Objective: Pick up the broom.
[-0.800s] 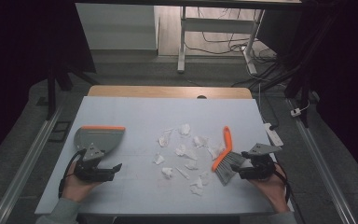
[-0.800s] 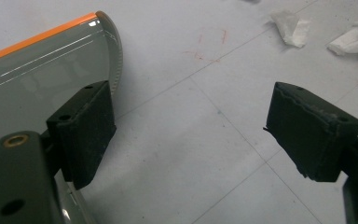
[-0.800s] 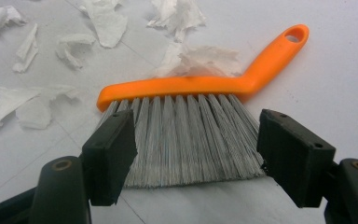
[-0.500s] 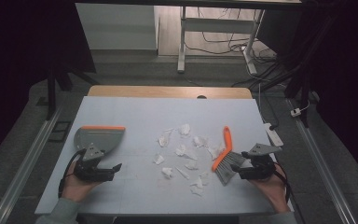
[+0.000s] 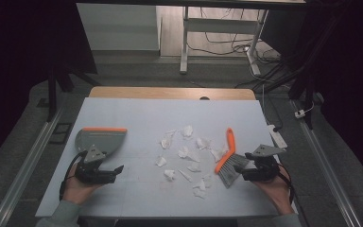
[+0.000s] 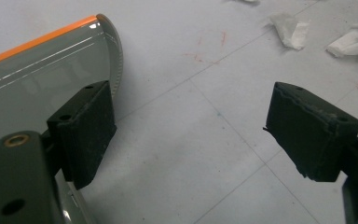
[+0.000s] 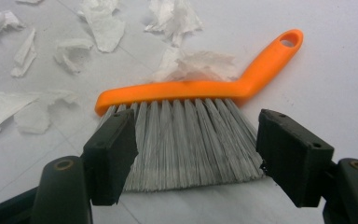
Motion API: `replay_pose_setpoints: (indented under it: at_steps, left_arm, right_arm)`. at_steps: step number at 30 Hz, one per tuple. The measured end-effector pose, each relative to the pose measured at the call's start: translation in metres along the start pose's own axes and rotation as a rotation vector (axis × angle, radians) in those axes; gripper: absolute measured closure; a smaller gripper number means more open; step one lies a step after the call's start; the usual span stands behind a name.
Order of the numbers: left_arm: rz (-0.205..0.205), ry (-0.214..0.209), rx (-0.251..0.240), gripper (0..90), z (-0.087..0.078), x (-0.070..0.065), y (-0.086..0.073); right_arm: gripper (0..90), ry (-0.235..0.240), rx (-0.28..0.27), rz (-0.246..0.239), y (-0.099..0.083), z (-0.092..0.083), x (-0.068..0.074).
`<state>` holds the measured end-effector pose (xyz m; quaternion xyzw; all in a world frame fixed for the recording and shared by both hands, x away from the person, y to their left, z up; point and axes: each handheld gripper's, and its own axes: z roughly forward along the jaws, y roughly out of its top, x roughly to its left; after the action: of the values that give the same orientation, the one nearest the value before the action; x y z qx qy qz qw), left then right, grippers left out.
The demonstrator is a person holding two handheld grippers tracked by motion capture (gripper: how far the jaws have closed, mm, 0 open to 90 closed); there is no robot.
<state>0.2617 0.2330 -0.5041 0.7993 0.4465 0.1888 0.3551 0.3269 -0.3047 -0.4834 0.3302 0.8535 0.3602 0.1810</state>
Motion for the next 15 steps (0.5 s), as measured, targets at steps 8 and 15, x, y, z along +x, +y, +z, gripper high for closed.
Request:
replay_pose_setpoints:
  at_steps: [8,15]
  left_arm:
    - [0.011,0.005,0.01,16.5,0.004,0.001,0.0]
    - [0.008,0.009,0.017,16.4,0.005,0.0,0.001]
  right_arm:
    - [29.9,-0.015,0.02,0.022,0.003,-0.001,0.003]
    - [30.1,-0.031,0.014,0.028,0.013,-0.005,0.007]
